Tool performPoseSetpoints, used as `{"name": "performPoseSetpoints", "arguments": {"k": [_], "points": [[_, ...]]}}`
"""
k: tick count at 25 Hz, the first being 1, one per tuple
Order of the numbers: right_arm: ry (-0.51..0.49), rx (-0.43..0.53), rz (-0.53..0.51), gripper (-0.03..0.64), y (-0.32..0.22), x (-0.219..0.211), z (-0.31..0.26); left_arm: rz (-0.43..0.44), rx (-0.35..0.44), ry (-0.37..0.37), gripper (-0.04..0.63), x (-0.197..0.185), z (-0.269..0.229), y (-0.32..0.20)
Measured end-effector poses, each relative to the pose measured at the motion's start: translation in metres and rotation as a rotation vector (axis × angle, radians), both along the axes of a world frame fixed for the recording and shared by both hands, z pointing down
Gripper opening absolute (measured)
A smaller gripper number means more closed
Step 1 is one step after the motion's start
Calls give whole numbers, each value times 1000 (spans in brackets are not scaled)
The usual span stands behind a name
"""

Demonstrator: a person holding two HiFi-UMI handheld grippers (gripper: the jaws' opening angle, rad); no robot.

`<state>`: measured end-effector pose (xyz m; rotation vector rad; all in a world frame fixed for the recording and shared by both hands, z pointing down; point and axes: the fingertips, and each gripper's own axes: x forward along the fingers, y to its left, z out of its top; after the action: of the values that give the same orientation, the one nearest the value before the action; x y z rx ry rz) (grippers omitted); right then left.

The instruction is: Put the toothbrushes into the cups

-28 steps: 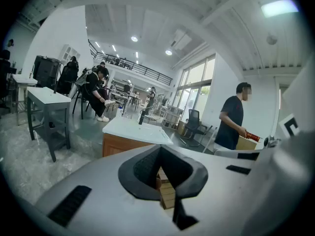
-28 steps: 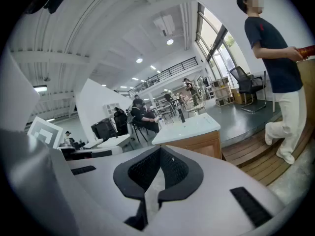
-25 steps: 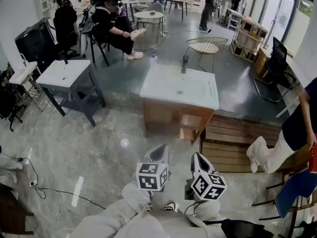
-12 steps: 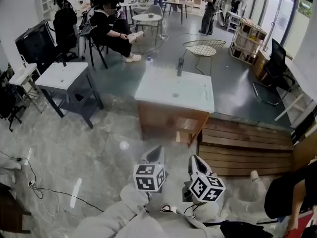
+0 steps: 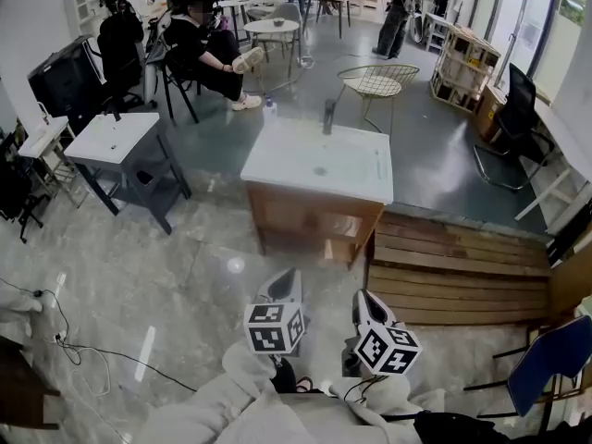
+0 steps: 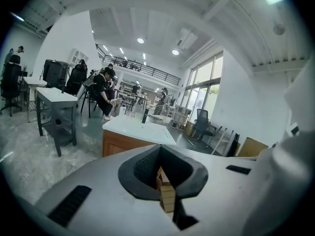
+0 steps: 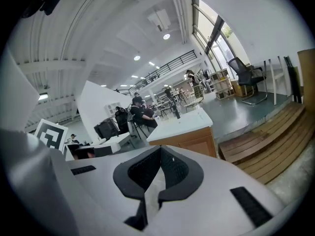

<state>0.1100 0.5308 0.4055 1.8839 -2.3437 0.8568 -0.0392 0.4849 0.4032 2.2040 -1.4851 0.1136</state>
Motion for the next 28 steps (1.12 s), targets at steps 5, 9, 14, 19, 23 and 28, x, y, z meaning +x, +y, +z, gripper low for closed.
{"name": "performPoseSetpoints", "arguments": {"k": [5, 9, 14, 19, 23, 28], "points": [[-12, -18, 20, 23, -9, 13, 8, 5, -2, -15, -2, 8, 3, -14], [-12, -26, 32, 23, -25, 17, 15, 21, -5, -14, -2, 15, 9, -32], [3, -28, 39, 23, -59, 16, 13, 38, -7, 0, -2, 17, 11, -70], [14, -18, 48, 23, -105, 10, 5, 49, 5, 6, -2, 12, 5, -121], [19, -19, 68, 23, -139, 3, 4, 64, 7, 19, -2, 5, 1, -160], [18, -36, 83, 23, -178, -8, 7, 87, 7, 29, -2, -2, 0, -201]]}}
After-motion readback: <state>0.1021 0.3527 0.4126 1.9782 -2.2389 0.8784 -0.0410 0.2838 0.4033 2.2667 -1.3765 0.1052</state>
